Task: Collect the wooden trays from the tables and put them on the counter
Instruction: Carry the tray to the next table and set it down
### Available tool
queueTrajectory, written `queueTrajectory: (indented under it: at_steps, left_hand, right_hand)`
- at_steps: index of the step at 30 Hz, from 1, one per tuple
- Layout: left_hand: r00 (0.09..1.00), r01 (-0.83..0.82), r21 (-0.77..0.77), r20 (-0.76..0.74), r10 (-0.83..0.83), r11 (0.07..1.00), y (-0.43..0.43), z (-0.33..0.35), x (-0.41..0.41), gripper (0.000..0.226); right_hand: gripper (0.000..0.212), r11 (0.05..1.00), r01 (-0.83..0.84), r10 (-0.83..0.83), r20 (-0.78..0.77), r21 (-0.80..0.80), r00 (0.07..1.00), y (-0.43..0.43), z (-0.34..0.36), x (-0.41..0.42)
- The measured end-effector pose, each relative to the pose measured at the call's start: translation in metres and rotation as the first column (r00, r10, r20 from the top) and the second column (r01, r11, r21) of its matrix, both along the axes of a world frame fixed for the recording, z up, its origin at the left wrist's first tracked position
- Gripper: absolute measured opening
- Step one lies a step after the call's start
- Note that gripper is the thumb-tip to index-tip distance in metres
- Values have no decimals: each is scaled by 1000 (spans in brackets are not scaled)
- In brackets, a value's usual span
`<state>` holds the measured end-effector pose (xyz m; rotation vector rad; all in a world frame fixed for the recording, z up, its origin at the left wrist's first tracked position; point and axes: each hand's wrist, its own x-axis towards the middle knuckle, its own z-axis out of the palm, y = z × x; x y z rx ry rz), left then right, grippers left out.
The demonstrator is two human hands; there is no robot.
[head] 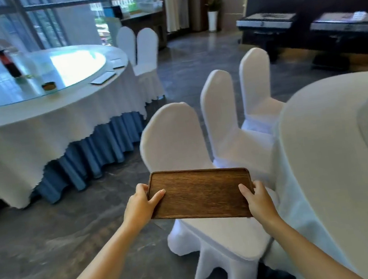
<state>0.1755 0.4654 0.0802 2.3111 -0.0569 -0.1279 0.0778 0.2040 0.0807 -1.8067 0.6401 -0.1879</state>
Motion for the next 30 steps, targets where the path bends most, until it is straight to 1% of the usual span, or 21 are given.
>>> queueTrajectory:
  at_steps: [4,6,11,14,16,19,22,27,30]
  left_hand:
    - [997,-63,38,51,61,997,85,9,56,41]
    - [995,-87,49,56,84,995,127,16,86,44]
    - [990,-129,55,63,125,990,220,27,158,38]
    - [984,-174,40,38,173,984,261,28,197,37]
    - [980,-198,27,30,197,980,281,24,224,37]
    - [973,-229,25,30,229,973,302,15,271,37]
    - [967,-254,29,21,253,967,314,3,324,39]
    - [950,-314,54,26,313,948,326,-4,442,49]
    - [948,-318,39,29,317,947,325,2,519,48]
  right_hand:
    - [20,997,-77,77,9,6,997,79,-6,73]
    - [21,995,-99,99,8,21,995,119,-5,111]
    - [23,986,-161,161,20,38,987,208,3,206]
    - [21,978,-205,204,25,44,979,246,7,257]
    - [20,972,-229,228,29,55,973,264,7,292]
    - [24,969,-245,244,15,26,970,283,2,352]
    - [18,968,-249,249,9,-7,968,295,-10,417]
    - [16,958,-286,286,22,32,958,310,-20,541]
    - [19,954,-295,293,35,52,955,310,-11,614]
